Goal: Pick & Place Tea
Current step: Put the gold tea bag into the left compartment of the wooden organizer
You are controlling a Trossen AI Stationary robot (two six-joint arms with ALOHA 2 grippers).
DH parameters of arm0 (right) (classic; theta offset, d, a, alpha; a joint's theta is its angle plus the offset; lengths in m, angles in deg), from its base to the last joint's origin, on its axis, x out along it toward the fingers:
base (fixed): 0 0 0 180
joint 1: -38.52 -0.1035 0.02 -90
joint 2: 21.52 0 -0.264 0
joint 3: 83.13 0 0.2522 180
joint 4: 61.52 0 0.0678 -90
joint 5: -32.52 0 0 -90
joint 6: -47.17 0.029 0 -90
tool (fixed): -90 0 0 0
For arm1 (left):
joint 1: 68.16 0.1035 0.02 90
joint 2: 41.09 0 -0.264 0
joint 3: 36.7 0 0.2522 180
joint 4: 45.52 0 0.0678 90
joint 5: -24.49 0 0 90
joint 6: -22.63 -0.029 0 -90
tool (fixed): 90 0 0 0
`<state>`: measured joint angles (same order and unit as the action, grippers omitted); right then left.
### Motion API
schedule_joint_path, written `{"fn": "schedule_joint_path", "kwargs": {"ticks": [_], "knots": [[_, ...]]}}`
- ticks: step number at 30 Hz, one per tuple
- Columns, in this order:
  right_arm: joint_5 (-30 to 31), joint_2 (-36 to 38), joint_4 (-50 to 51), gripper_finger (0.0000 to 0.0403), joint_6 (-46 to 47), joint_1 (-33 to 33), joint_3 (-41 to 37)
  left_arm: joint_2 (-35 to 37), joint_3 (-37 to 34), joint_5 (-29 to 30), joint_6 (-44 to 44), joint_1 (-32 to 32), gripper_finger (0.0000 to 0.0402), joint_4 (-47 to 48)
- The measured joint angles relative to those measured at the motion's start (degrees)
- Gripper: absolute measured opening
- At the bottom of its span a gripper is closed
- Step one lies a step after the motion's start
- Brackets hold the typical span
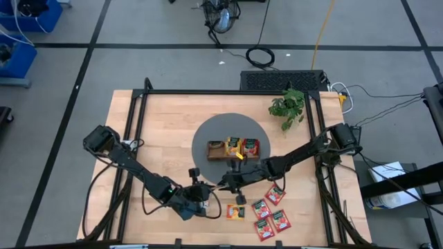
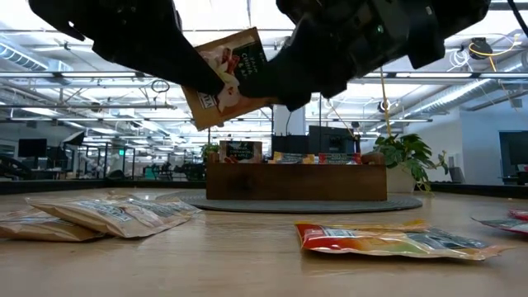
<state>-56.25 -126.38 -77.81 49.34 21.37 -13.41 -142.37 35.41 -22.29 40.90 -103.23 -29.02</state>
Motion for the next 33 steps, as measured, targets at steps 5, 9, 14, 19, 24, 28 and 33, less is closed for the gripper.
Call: {"fn": "schedule_joint_path", "kwargs": {"ticks": [5, 9, 14, 19, 24, 28, 33], "knots": [[-2.46, 0.40, -1.27, 0.0007, -0.63, 0.03, 0.09, 0.00, 0.00, -0.02, 0.53, 0.00, 0.0023, 0.49], [-2.84, 0.40, -1.31, 0.0004, -0.57, 0.06, 0.09, 0.00, 0.02, -0.10, 0.52, -0.04, 0.0012, 0.32], [-3.10, 0.91, 2.88, 0.0001, -0.65, 1.10, 0.18, 0.02, 0.02, -0.21, 1.51, -0.26, 0.0065, 0.48], [-2.39, 3.68, 12.06, 0.0001, -1.37, 3.41, 0.23, 2.23, 0.02, 4.63, 1.94, -2.83, 0.0166, 3.18], [2.17, 6.89, 31.73, 0.0000, -3.77, 7.97, 7.87, 4.36, 0.02, 5.27, 7.95, -6.22, 0.0236, 7.88], [3.21, 4.31, 52.71, 0.0000, -7.11, 12.14, 22.08, 4.37, 0.02, 4.80, 13.93, -8.63, 0.0261, 11.06], [3.02, -4.82, 75.24, 0.0000, -11.90, 16.54, 40.28, 3.72, 0.01, 4.76, 19.98, -11.54, 0.0262, 14.09]]}}
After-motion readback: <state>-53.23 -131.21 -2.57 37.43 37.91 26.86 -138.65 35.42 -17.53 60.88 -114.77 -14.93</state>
